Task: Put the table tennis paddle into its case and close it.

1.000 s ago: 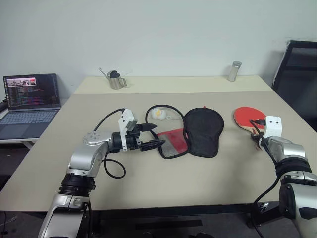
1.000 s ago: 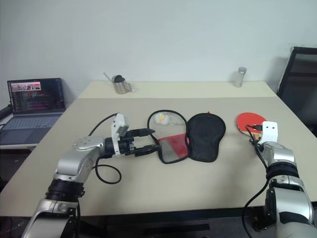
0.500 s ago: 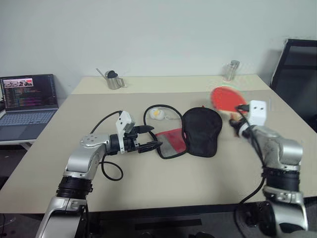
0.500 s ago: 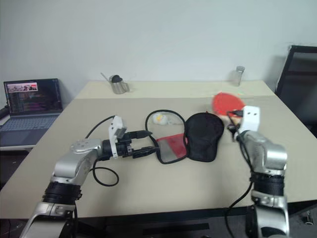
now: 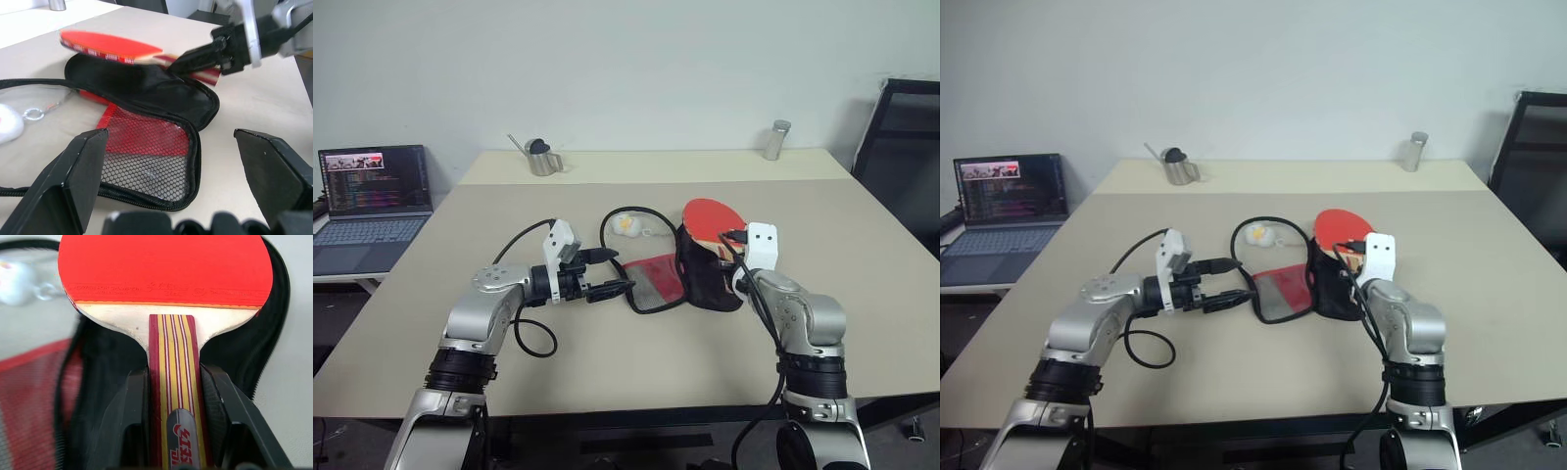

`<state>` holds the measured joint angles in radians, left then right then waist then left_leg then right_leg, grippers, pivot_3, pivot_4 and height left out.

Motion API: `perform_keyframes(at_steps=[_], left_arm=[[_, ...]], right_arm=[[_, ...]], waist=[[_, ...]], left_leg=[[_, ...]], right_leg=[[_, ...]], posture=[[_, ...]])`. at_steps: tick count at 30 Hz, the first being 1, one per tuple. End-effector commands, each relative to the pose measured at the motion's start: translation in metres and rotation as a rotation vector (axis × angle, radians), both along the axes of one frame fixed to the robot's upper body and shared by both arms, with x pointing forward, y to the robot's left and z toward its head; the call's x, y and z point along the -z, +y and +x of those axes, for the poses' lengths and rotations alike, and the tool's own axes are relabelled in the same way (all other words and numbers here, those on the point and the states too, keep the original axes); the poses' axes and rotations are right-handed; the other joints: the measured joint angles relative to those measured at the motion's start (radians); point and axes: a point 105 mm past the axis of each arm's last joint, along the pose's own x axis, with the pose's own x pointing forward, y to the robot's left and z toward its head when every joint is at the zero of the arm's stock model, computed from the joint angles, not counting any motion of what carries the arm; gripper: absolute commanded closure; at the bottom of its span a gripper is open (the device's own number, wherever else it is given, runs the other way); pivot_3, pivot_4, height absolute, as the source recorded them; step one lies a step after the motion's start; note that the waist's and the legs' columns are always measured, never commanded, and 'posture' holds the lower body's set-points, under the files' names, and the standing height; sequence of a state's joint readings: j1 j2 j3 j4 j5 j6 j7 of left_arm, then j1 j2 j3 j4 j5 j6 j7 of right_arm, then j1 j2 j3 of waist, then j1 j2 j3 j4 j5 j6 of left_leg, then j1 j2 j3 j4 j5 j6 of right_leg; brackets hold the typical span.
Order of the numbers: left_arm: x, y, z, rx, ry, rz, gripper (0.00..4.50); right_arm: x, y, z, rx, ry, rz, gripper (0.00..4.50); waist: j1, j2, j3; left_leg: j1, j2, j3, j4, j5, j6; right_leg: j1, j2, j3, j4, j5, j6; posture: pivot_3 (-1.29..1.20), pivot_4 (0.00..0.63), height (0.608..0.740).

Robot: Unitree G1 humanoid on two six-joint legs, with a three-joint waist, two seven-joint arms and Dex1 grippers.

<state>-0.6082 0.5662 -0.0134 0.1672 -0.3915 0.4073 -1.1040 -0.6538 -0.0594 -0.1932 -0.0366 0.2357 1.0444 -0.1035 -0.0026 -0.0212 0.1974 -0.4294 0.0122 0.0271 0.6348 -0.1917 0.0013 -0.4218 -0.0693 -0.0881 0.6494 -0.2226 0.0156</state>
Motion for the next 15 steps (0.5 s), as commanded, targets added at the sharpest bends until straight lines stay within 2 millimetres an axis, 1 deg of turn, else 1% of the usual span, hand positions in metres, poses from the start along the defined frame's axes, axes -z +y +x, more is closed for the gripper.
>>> perform_keyframes(at_steps=[1,6,13,14,15], left_arm=[[-0.012,0.001,-0.003,0.006,-0.050,0.000,0.00],[-0.012,0.002,-0.004,0.001,-0.050,-0.001,0.00],[-0.011,0.002,-0.004,-0.002,-0.049,-0.002,0.00],[-0.011,0.002,-0.004,-0.003,-0.048,-0.003,0.00],[-0.011,0.002,-0.004,-0.003,-0.048,-0.003,0.00]], right_arm=[[-0.011,0.003,0.004,0.000,-0.065,-0.011,3.39],[0.000,0.012,0.007,-0.001,-0.036,-0.005,3.39],[0.000,0.015,0.011,0.012,-0.047,0.005,3.39],[-0.001,0.016,0.011,0.016,-0.050,0.008,2.67],[-0.001,0.016,0.011,0.018,-0.052,0.009,2.47]], waist=[[0.000,0.000,0.000],[-0.001,0.000,0.000],[-0.003,0.000,0.000],[-0.003,0.000,0.000],[-0.003,0.000,0.000]], left_leg=[[0.000,0.000,0.000,0.000,0.000,0.000],[0.000,0.000,0.000,0.000,0.000,0.000],[0.000,0.000,0.000,0.000,0.000,0.000],[0.000,0.000,0.000,0.000,0.000,0.000],[0.000,0.000,0.000,0.000,0.000,0.000]], right_leg=[[0.000,0.000,0.000,0.000,0.000,0.000],[0.000,0.000,0.000,0.000,0.000,0.000],[0.000,0.000,0.000,0.000,0.000,0.000],[0.000,0.000,0.000,0.000,0.000,0.000],[0.000,0.000,0.000,0.000,0.000,0.000]], posture=[[0.00,0.150,0.740],[0.00,0.150,0.740],[0.00,0.150,0.740],[0.00,0.150,0.740],[0.00,0.150,0.740]])
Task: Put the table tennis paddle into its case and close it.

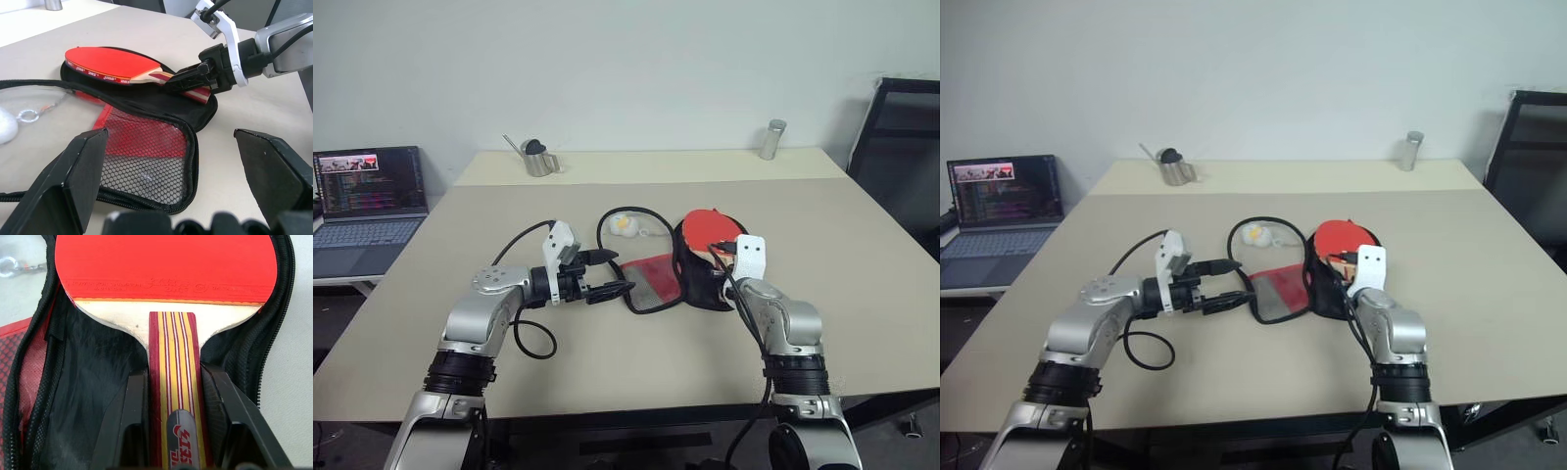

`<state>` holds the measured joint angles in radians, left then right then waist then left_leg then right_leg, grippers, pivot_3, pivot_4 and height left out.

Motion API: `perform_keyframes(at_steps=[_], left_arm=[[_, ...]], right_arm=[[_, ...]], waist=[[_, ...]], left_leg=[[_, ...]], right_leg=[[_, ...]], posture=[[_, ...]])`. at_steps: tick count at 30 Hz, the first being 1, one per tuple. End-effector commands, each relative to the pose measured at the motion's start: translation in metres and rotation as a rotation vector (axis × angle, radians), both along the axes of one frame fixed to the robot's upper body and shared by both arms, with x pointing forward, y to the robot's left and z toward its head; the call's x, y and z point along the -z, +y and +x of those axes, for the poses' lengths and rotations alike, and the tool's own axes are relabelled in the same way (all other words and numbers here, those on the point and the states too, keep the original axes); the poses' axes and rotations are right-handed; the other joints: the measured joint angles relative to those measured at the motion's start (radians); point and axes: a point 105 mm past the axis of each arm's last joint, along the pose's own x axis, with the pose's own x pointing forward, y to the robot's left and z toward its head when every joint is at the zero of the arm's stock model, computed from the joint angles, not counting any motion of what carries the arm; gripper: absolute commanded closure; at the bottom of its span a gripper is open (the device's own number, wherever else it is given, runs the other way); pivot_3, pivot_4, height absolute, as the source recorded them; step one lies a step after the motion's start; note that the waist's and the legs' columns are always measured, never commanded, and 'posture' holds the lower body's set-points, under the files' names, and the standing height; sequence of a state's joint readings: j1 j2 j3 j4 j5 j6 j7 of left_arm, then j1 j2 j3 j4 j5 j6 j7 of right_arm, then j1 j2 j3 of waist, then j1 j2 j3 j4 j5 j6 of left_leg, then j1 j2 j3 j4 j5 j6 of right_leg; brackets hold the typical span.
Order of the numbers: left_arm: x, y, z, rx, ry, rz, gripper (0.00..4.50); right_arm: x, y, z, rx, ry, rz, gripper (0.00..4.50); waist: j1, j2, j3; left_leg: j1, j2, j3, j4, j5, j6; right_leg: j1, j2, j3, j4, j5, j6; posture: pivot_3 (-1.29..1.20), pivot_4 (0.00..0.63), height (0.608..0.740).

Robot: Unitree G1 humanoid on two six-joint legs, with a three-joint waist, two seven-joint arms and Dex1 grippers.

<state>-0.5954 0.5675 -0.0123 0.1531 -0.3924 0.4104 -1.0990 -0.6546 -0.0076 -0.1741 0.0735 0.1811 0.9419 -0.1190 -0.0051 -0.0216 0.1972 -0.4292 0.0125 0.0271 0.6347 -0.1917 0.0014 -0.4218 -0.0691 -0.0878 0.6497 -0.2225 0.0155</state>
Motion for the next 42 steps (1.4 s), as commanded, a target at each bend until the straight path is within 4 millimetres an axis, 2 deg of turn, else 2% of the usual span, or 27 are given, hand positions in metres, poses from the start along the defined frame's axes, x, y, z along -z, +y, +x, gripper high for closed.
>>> perform_keyframes(at_steps=[1,7,10,13,15,19,22,27,30,35,42], left_arm=[[-0.013,0.001,-0.002,0.000,-0.050,-0.005,0.00],[-0.013,0.004,-0.001,-0.018,-0.052,-0.009,0.00],[-0.015,0.016,0.004,-0.085,-0.069,-0.008,0.00],[-0.014,0.034,0.019,-0.205,-0.113,0.040,0.00],[-0.013,0.044,0.027,-0.271,-0.126,0.069,0.00],[-0.008,0.068,0.048,-0.428,-0.141,0.102,0.00],[0.000,0.077,0.059,-0.490,-0.132,0.150,0.00],[0.008,0.067,0.071,-0.448,-0.103,0.174,0.00],[0.016,0.062,0.076,-0.407,-0.076,0.214,0.00],[0.026,0.055,0.086,-0.405,-0.050,0.263,0.00],[0.034,0.028,0.092,-0.357,-0.025,0.259,0.00]], right_arm=[[-0.020,0.005,0.005,0.001,-0.076,0.015,2.21],[-0.031,0.008,0.002,-0.012,-0.103,0.027,0.02],[-0.056,0.014,-0.007,-0.088,-0.182,0.029,0.02],[-0.081,0.019,-0.022,-0.225,-0.273,0.023,0.02],[-0.088,0.011,-0.029,-0.282,-0.294,-0.035,0.02],[-0.116,-0.014,-0.031,-0.362,-0.375,-0.138,0.02],[-0.140,-0.003,-0.049,-0.580,-0.486,-0.166,0.02],[-0.149,0.011,-0.087,-0.913,-0.498,-0.126,0.02],[-0.151,0.015,-0.108,-1.054,-0.492,-0.130,0.02],[-0.149,0.014,-0.110,-1.061,-0.498,-0.151,0.02],[-0.148,0.012,-0.107,-1.018,-0.517,-0.172,0.02]], waist=[[0.000,0.000,0.000],[0.000,0.000,0.000],[0.000,0.000,0.000],[0.001,0.000,0.000],[0.002,0.000,0.000],[0.007,0.000,0.000],[0.006,-0.001,0.000],[0.006,-0.001,0.000],[0.007,-0.002,0.000],[0.006,-0.004,0.001],[0.008,-0.005,0.001]], left_leg=[[0.000,0.000,0.000,0.000,0.000,0.000],[0.000,0.000,0.000,0.000,0.000,0.000],[0.000,0.000,0.000,0.000,0.000,0.000],[0.000,0.000,0.000,0.000,0.000,0.000],[0.000,0.000,-0.001,0.000,0.000,0.000],[0.000,0.000,-0.001,0.000,0.000,0.000],[0.000,-0.001,-0.001,0.000,0.000,0.000],[-0.001,0.000,0.001,0.000,-0.001,0.001],[-0.002,0.000,0.002,0.000,-0.001,0.001],[-0.002,0.000,0.001,0.002,-0.001,0.001],[-0.003,-0.001,0.001,0.004,-0.001,0.002]], right_leg=[[0.000,0.000,0.000,0.000,0.000,0.000],[0.000,0.000,0.000,0.000,0.000,0.000],[0.000,0.000,0.000,0.000,0.000,0.000],[0.000,0.000,0.000,0.000,0.000,0.000],[0.000,0.000,-0.001,0.000,0.000,0.000],[0.001,0.000,-0.002,-0.001,0.000,0.000],[0.001,-0.001,-0.002,-0.002,0.000,0.000],[0.001,0.000,-0.004,-0.003,0.000,0.000],[0.001,0.000,-0.004,-0.003,0.000,0.000],[0.001,-0.001,-0.005,-0.002,0.000,0.000],[0.001,-0.001,-0.005,-0.002,0.000,0.001]], posture=[[0.00,0.150,0.740],[0.00,0.150,0.740],[0.00,0.150,0.740],[0.00,0.150,0.740],[0.00,0.150,0.740],[0.00,0.150,0.740],[0.00,0.150,0.740],[0.00,0.150,0.740],[0.00,0.150,0.740],[0.00,0.150,0.740],[0.00,0.150,0.740]])
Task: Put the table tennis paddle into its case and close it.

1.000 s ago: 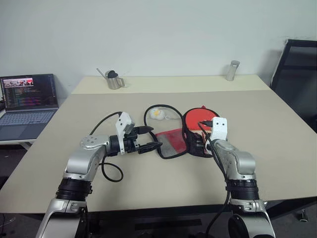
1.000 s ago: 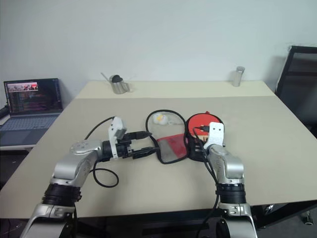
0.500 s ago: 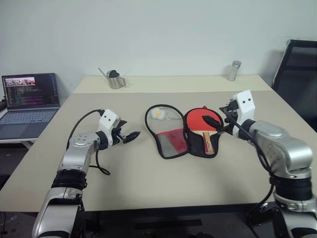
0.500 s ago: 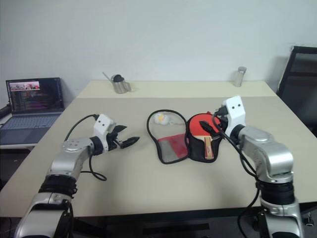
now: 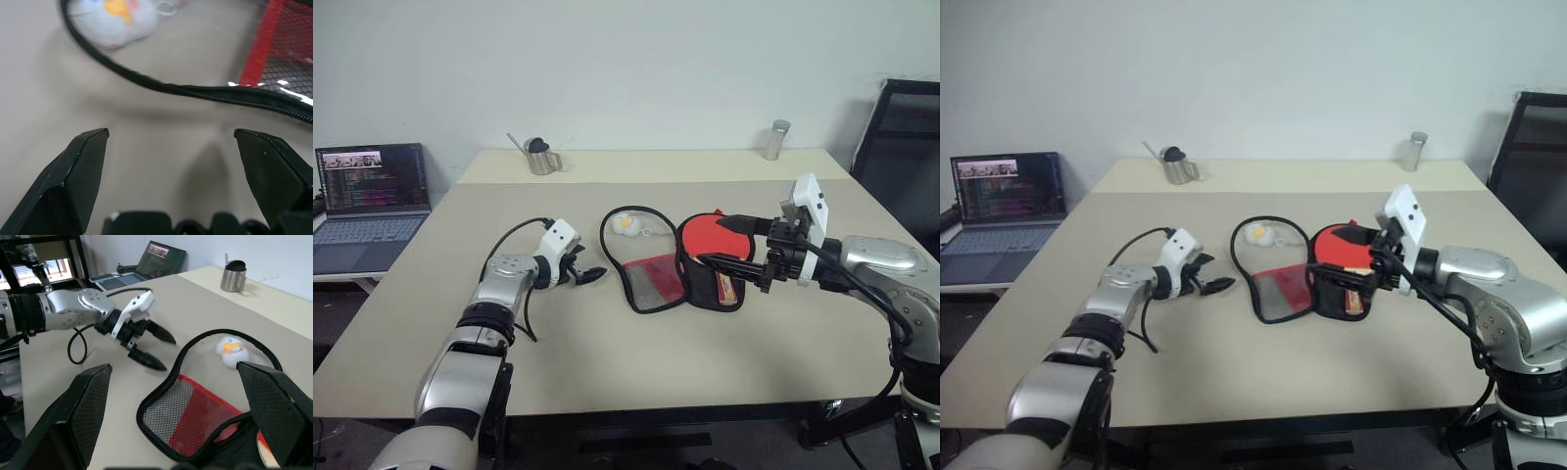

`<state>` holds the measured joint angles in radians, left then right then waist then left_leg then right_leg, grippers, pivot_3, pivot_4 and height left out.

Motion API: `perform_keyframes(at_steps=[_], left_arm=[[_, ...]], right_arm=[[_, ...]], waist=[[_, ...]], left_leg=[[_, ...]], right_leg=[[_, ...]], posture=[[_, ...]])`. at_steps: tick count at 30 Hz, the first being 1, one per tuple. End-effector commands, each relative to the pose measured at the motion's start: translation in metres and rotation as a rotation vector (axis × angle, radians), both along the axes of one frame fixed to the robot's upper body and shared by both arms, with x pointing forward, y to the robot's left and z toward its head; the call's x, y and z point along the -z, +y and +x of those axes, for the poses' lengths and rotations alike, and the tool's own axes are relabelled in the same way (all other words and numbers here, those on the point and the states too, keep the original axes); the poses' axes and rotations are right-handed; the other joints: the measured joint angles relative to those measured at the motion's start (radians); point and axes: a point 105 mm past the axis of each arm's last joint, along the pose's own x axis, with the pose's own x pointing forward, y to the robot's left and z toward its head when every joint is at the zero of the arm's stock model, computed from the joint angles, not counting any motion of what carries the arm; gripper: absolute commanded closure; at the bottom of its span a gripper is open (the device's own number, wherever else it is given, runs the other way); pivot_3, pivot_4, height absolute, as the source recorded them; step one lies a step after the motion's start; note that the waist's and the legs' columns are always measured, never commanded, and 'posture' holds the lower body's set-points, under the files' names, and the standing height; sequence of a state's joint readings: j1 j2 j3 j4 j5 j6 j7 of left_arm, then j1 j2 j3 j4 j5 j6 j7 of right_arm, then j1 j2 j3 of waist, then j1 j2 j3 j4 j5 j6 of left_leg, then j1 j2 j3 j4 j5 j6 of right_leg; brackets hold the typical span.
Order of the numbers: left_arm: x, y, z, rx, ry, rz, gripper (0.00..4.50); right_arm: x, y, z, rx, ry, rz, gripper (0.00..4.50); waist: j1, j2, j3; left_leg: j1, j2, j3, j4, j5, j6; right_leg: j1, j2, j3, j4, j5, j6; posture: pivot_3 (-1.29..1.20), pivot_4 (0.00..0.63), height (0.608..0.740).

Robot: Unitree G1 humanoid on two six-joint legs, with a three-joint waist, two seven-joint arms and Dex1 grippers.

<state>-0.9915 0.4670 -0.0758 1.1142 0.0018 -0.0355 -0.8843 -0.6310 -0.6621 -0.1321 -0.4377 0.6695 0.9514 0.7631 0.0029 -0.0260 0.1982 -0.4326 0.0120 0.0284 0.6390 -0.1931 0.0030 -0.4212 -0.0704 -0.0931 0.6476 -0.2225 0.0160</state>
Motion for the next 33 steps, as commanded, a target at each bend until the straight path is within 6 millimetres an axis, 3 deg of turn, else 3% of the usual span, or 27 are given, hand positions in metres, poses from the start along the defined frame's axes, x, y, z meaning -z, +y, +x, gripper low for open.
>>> perform_keyframes(at_steps=[1,7,13,18,25,29,33], left_arm=[[-0.014,-0.015,0.007,0.028,-0.041,-0.012,0.00],[-0.003,-0.036,0.009,0.040,-0.011,-0.005,0.00],[-0.034,-0.072,0.014,0.137,-0.095,-0.036,0.00],[-0.084,-0.133,0.011,0.294,-0.198,-0.114,0.00],[-0.084,-0.198,-0.009,0.461,-0.197,-0.080,0.00],[-0.073,-0.210,-0.014,0.470,-0.179,-0.061,0.00],[-0.072,-0.201,-0.013,0.482,-0.181,-0.055,0.00]], right_arm=[[-0.010,0.000,-0.005,0.004,-0.074,-0.004,0.02],[-0.011,-0.001,-0.003,0.018,-0.091,-0.006,0.02],[-0.014,-0.006,-0.002,0.034,-0.104,-0.012,0.02],[-0.015,-0.023,0.000,0.097,-0.088,-0.022,0.02],[-0.006,-0.038,-0.001,0.177,-0.059,-0.069,0.02],[0.001,-0.050,-0.002,0.234,-0.028,-0.102,0.02],[0.009,-0.065,0.002,0.300,0.030,-0.108,0.02]], waist=[[0.000,0.000,0.000],[0.000,0.000,0.000],[0.011,-0.002,0.001],[0.025,-0.003,0.002],[0.017,-0.004,0.002],[0.014,-0.004,0.002],[0.013,-0.004,0.002]], left_leg=[[0.000,0.000,0.000,0.000,0.000,0.000],[0.000,0.000,0.000,0.002,-0.001,0.000],[-0.002,0.000,0.000,0.004,-0.001,0.001],[-0.003,-0.001,0.000,0.006,-0.002,0.001],[-0.003,-0.001,0.001,0.006,-0.004,0.004],[-0.002,0.000,0.001,0.006,-0.004,0.004],[-0.002,0.000,0.000,0.006,-0.004,0.004]], right_leg=[[0.000,0.000,0.000,0.000,0.000,0.000],[0.000,0.000,0.000,0.001,0.000,0.000],[0.001,0.000,-0.001,0.001,0.001,0.001],[0.001,0.000,-0.001,0.000,0.001,0.002],[0.000,-0.001,0.001,-0.001,0.001,0.002],[0.000,0.000,0.001,0.000,0.001,0.002],[0.000,0.000,0.002,0.000,0.001,0.002]], posture=[[0.00,0.150,0.740],[0.00,0.150,0.740],[0.00,0.150,0.740],[0.00,0.150,0.740],[0.00,0.150,0.740],[0.00,0.150,0.740],[0.00,0.150,0.740]])
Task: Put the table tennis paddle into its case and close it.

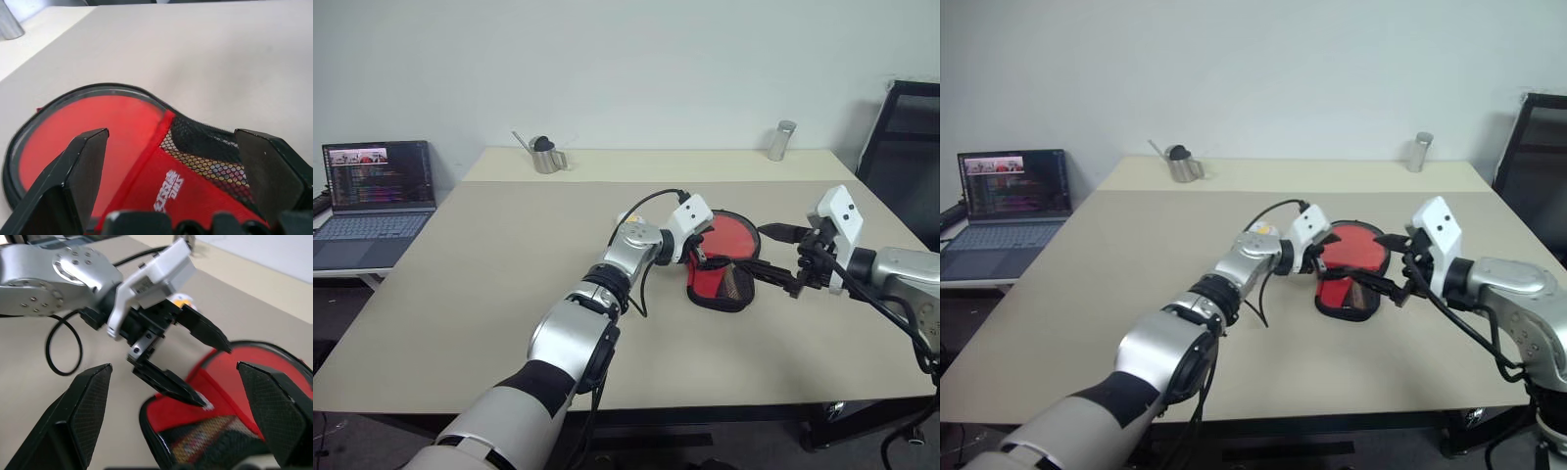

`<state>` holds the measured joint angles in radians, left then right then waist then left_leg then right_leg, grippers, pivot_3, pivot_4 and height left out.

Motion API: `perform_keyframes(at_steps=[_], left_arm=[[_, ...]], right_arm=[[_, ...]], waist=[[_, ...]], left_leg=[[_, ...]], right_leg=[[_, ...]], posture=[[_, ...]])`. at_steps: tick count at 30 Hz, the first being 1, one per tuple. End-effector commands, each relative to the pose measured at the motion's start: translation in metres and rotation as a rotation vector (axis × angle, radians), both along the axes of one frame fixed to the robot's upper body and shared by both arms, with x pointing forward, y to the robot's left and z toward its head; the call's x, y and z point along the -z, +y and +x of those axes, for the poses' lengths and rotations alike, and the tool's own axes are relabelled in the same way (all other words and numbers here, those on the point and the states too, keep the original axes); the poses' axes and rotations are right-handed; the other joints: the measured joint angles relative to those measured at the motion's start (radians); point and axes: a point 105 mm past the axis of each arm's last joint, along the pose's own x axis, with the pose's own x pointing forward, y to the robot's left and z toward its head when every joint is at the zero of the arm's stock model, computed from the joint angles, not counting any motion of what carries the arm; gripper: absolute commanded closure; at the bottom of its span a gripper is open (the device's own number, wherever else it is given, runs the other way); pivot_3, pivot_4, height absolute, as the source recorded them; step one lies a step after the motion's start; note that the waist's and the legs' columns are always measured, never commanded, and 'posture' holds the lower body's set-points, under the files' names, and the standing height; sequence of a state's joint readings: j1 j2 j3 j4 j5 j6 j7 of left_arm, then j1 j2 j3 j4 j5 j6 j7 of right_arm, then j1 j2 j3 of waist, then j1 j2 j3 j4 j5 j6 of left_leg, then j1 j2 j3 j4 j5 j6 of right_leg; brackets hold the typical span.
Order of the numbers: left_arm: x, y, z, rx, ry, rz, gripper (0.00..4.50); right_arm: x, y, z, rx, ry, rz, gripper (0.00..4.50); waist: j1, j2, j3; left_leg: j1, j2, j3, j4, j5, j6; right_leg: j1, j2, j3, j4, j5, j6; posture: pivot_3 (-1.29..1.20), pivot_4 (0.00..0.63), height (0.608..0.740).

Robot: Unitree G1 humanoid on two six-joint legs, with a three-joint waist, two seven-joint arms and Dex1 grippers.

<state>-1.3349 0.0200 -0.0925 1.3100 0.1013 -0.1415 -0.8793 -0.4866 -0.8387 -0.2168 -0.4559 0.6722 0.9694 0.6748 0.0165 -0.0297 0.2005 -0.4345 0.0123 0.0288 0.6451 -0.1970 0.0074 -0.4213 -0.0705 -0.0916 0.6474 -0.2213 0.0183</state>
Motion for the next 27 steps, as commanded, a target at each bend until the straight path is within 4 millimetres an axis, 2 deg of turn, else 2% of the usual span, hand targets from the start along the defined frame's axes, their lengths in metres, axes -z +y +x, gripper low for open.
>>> perform_keyframes(at_steps=[1,7,11,14,17,21,27], left_arm=[[-0.013,0.013,0.004,0.005,-0.053,-0.011,0.00],[-0.023,0.055,0.007,0.023,-0.046,-0.071,0.00],[-0.043,0.080,0.001,0.069,-0.044,-0.152,0.00],[-0.047,0.102,-0.005,0.071,-0.076,-0.147,0.00],[-0.043,0.119,-0.009,0.036,-0.090,-0.135,0.00],[-0.038,0.133,-0.018,-0.006,-0.075,-0.144,0.00],[-0.038,0.138,-0.024,-0.044,-0.063,-0.161,0.00]], right_arm=[[-0.004,-0.014,0.002,0.063,0.005,0.012,0.02],[0.010,-0.021,0.024,0.146,0.103,0.174,0.02],[0.035,-0.034,0.044,0.264,0.172,0.173,0.02],[0.058,-0.045,0.064,0.386,0.225,0.165,0.02],[0.073,-0.046,0.076,0.426,0.248,0.162,0.02],[0.093,-0.046,0.092,0.486,0.265,0.165,0.02],[0.103,-0.039,0.112,0.508,0.259,0.202,0.02]], waist=[[-0.001,0.000,0.000],[-0.005,0.000,0.000],[-0.006,0.000,0.000],[-0.009,0.000,0.000],[-0.013,0.001,0.000],[-0.017,0.001,0.000],[-0.017,0.001,0.000]], left_leg=[[0.000,0.000,0.000,0.000,0.000,0.000],[0.000,0.000,0.000,0.000,0.000,0.000],[0.000,0.000,0.000,0.000,0.000,0.000],[0.000,-0.001,0.000,0.000,0.000,0.000],[0.001,-0.001,0.000,0.000,0.000,0.000],[0.001,0.000,0.001,0.000,0.000,0.000],[0.001,0.000,0.000,0.001,0.000,0.000]], right_leg=[[0.000,0.000,0.000,0.000,0.000,0.000],[0.000,0.000,0.000,0.000,0.000,0.000],[0.000,0.000,0.000,0.000,0.000,0.000],[0.000,0.000,0.001,0.000,0.000,-0.001],[0.000,0.000,0.001,0.001,0.001,-0.001],[0.000,0.000,0.002,0.001,0.003,-0.005],[0.000,0.000,0.002,0.002,0.003,-0.004]], posture=[[0.00,0.150,0.740],[0.00,0.150,0.740],[0.00,0.150,0.740],[0.00,0.150,0.740],[0.00,0.150,0.740],[0.00,0.150,0.740],[0.00,0.150,0.740]])
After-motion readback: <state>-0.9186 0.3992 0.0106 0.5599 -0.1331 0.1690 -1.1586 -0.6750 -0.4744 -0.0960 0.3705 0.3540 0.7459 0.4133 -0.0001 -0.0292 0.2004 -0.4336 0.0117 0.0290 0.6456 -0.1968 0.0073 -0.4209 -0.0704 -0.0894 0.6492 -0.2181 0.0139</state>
